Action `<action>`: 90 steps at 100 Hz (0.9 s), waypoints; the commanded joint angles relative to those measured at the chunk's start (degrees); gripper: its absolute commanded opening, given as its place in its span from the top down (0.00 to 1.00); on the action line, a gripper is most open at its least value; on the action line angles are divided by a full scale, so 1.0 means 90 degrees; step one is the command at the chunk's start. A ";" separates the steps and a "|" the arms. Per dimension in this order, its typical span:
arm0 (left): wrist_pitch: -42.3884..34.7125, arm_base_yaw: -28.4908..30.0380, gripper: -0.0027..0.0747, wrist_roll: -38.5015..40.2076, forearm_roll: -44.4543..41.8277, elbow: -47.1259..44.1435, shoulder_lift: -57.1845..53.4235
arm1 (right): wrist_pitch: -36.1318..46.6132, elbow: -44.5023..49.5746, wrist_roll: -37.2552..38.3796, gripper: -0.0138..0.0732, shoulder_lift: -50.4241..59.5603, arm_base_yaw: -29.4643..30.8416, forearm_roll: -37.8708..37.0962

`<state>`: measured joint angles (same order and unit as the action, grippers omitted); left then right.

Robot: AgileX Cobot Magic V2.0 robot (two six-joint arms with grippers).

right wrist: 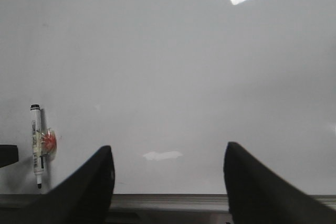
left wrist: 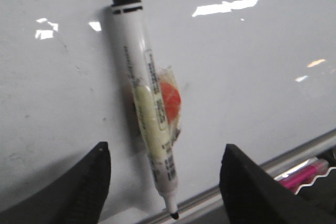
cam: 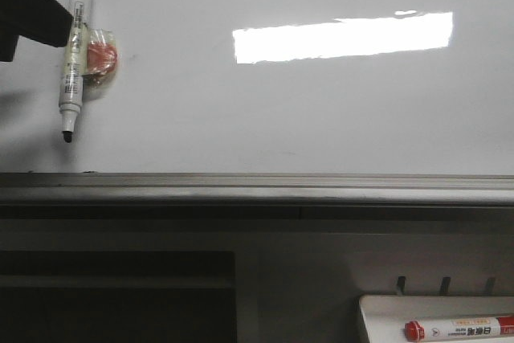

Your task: Write number 2 on whiteboard

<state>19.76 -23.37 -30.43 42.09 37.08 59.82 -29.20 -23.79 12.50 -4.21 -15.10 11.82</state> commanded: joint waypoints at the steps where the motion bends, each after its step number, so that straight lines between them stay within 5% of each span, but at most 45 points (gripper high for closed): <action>1: -0.0592 -0.0079 0.44 0.0071 0.0341 0.0226 0.0233 | 0.0365 -0.0222 -0.0111 0.37 -0.0161 0.0048 -0.0039; 34: -0.0549 -0.0079 0.50 0.0071 0.0584 0.0226 0.1238 | 0.0230 -0.0222 -0.0111 0.37 -0.0161 0.0048 -0.0039; 43: -0.0549 -0.0079 0.63 0.0071 0.0584 0.0226 0.1342 | 0.0272 -0.0222 -0.0111 0.37 -0.0161 0.0048 -0.0039; 57: -0.0391 -0.0079 0.97 0.0042 0.0584 0.0266 0.1322 | 0.0281 -0.0397 -0.0208 0.37 -0.0161 0.0048 0.0054; 73: 0.0379 -0.0249 0.99 -0.0805 0.0584 0.0636 0.1061 | 0.0146 -0.1131 -0.1810 0.40 -0.0421 0.0023 0.0569; 90: 0.1266 -0.1027 0.99 -0.2667 0.0507 0.1210 0.0569 | -0.1093 -0.2422 -0.3678 0.47 -0.1657 0.0024 0.1068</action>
<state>28.70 -29.25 -45.96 45.94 43.70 68.37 -37.65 -39.42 -11.87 -12.78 -14.88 18.21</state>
